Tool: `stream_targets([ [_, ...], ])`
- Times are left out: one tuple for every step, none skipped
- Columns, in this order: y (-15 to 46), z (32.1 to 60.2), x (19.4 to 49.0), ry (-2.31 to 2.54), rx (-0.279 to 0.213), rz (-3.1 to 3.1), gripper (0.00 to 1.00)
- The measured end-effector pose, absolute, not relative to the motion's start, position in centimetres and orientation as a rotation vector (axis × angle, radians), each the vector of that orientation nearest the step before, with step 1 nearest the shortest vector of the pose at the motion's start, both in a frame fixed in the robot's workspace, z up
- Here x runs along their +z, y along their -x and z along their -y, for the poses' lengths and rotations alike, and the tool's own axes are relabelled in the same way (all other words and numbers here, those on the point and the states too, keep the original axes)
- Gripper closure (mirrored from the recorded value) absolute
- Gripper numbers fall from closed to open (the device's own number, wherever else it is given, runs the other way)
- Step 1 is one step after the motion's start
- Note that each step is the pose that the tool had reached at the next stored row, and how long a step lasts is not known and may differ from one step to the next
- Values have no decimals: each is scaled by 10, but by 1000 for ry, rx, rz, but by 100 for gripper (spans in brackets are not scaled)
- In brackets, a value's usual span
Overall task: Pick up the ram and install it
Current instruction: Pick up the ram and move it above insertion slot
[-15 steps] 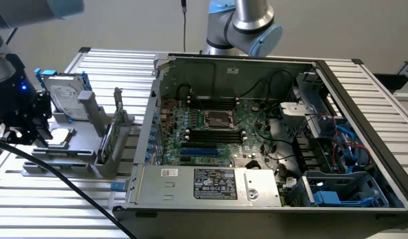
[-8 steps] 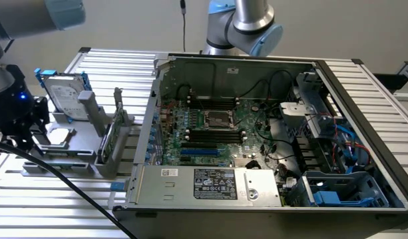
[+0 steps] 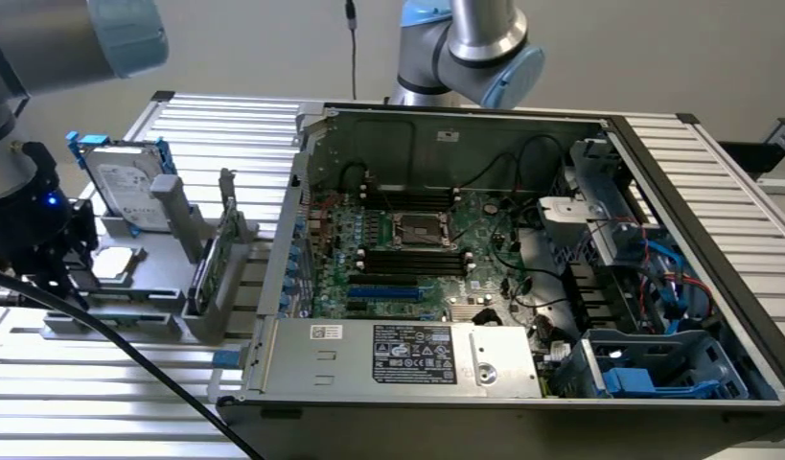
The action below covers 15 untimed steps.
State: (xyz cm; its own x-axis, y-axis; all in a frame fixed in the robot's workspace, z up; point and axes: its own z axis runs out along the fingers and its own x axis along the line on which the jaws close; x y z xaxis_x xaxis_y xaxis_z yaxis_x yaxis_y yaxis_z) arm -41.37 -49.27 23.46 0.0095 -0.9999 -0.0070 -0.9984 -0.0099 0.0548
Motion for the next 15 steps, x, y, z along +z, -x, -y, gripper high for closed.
stream_targets([
  [413,493,233,-2214,-68,2179,64],
  [413,493,231,-2220,-67,2173,64],
  [413,493,229,-2227,-67,2166,64],
  [413,493,227,-2233,-67,2160,64],
  [412,493,226,-2238,-67,2154,64],
  [412,494,224,-2242,-67,2149,64],
  [412,494,222,-2246,-67,2146,64],
  [411,494,220,-2248,-67,2143,64],
  [411,494,219,-2249,-67,2142,64],
  [411,494,217,-2250,-66,2141,64],
  [410,495,215,-2251,-65,2141,64],
  [410,495,214,-2251,-63,2141,64],
  [410,495,212,-2252,-61,2141,64],
  [409,495,211,-2252,-59,2141,64],
  [409,495,209,-2253,-57,2141,64],
])
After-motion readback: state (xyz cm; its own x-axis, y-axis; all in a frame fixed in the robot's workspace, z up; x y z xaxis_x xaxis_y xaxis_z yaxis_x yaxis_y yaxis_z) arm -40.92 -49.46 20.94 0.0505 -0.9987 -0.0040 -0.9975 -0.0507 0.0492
